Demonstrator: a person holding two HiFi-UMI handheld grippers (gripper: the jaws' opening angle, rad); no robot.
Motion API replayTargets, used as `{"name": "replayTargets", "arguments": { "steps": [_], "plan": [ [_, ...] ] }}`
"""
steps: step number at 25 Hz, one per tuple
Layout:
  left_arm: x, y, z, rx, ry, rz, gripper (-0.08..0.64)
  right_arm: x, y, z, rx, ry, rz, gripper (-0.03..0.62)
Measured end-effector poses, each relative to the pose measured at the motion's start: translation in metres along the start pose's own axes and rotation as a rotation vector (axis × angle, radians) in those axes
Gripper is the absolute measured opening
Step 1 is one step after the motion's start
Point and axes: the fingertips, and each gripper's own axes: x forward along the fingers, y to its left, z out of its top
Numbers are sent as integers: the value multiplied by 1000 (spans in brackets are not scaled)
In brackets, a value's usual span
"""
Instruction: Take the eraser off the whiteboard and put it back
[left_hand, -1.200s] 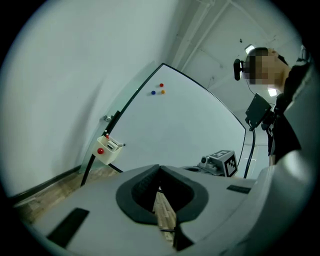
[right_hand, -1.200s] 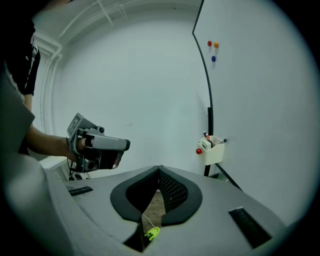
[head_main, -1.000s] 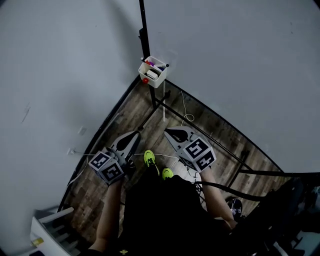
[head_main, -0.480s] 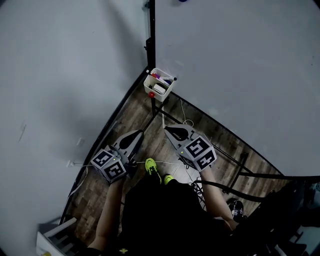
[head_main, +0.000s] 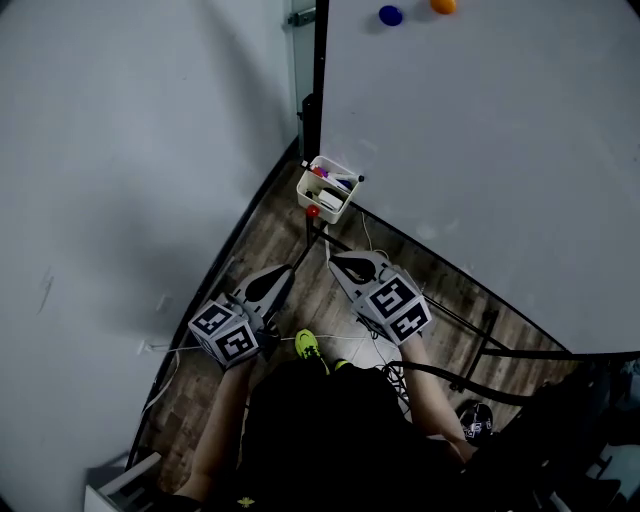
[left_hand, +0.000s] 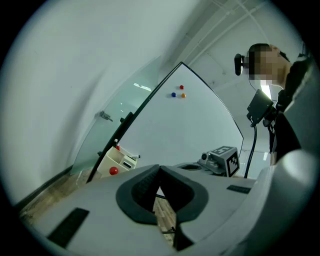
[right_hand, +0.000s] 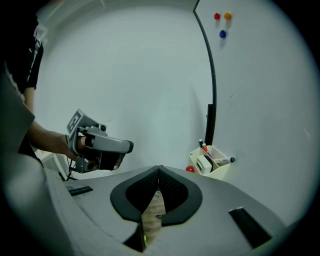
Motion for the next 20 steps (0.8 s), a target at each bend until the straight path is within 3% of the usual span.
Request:
{"name": "replayTargets", "arguments": {
  "steps": [10, 20],
  "plan": [
    [3, 10, -1, -12, 14, -57, 9, 17, -4, 8, -12, -1, -48, 15],
    [8, 18, 1, -22, 20, -58, 9, 27, -12, 4, -27, 32, -54, 63]
  ]
}}
